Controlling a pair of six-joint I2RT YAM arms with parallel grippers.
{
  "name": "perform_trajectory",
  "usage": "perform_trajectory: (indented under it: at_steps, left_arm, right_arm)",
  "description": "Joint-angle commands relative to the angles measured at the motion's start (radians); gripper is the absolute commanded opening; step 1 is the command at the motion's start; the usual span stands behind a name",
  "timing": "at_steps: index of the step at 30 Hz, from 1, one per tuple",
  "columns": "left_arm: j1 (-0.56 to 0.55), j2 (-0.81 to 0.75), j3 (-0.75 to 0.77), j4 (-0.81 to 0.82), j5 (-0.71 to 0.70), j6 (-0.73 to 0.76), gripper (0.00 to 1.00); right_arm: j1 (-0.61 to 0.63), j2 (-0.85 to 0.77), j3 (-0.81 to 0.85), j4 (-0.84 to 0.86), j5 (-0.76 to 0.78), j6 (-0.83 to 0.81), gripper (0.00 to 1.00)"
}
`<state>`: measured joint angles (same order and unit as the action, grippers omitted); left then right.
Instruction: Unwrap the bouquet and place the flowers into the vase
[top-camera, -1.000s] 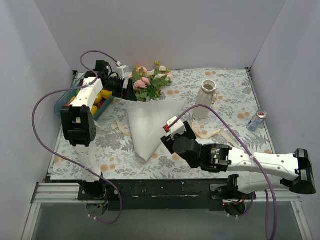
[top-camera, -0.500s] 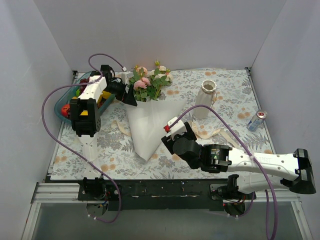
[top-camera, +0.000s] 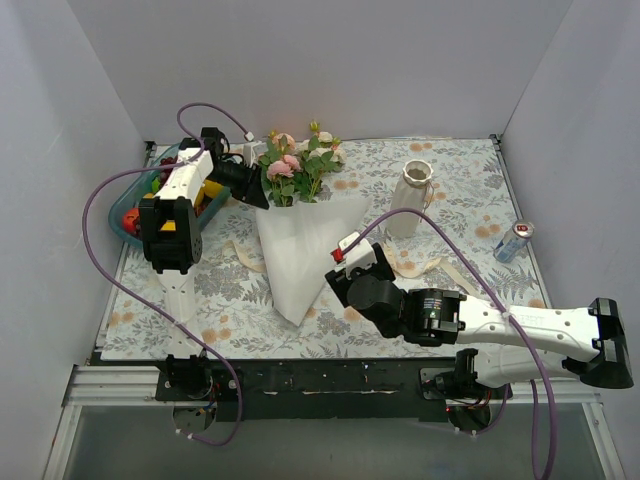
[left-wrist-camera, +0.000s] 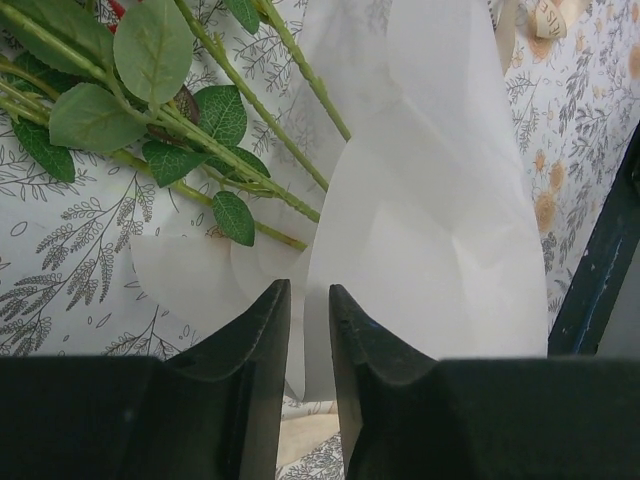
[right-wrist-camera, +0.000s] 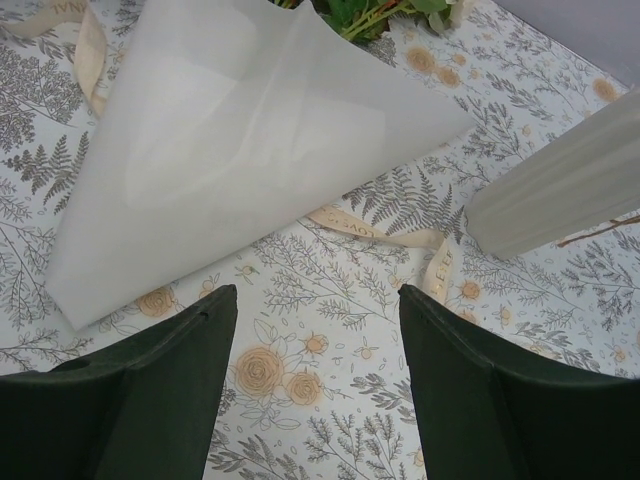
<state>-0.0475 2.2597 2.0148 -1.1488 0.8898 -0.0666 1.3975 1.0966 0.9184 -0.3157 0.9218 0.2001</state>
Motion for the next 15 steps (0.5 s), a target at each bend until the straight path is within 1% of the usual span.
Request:
perform_trajectory:
  at_steps: [1, 5, 6, 7, 8, 9, 10, 11, 13, 15]
  left_arm:
    - [0.005, -0.037, 0.025, -0.029, 0.003, 0.008, 0.22]
    - [0.003, -0.042, 0.087, -0.034, 0.003, -0.028, 0.21]
    - [0.001, -0.038, 0.111, -0.043, 0.001, -0.059, 0.2]
    - [0.0, -0.035, 0.181, -0.052, 0.004, -0.07, 0.18]
    - [-0.002, -0.028, 0.215, -0.06, 0.003, -0.088, 0.13]
    - [-0.003, -0.026, 0.249, -0.074, 0.003, -0.113, 0.13]
    - [-0.012, -0.026, 0.316, -0.087, 0.009, -0.133, 0.13]
    - [-0.018, -0.026, 0.34, -0.095, 0.011, -0.143, 0.13]
    - [-0.044, -0.054, 0.357, -0.104, 0.015, -0.156, 0.12]
    - [-0.066, -0.103, 0.311, -0.08, 0.018, -0.165, 0.12]
  right_arm:
    - [0.009, -0.032, -0.009, 0.013, 0.04, 0.027, 0.73]
    - [0.009, -0.03, -0.009, 0.017, 0.038, 0.03, 0.73]
    - [0.009, -0.03, -0.01, 0.017, 0.037, 0.03, 0.73]
    - [0.008, -0.03, -0.009, 0.018, 0.037, 0.03, 0.73]
    - [0.009, -0.03, -0.009, 0.02, 0.037, 0.03, 0.73]
    - [0.009, -0.03, -0.009, 0.021, 0.037, 0.028, 0.73]
    - [0.009, -0.029, -0.009, 0.021, 0.038, 0.027, 0.73]
    - [0.009, -0.032, -0.007, 0.023, 0.037, 0.028, 0.73]
    - [0.009, -0.032, -0.006, 0.024, 0.037, 0.024, 0.73]
    - [0.009, -0.032, -0.004, 0.024, 0.037, 0.022, 0.73]
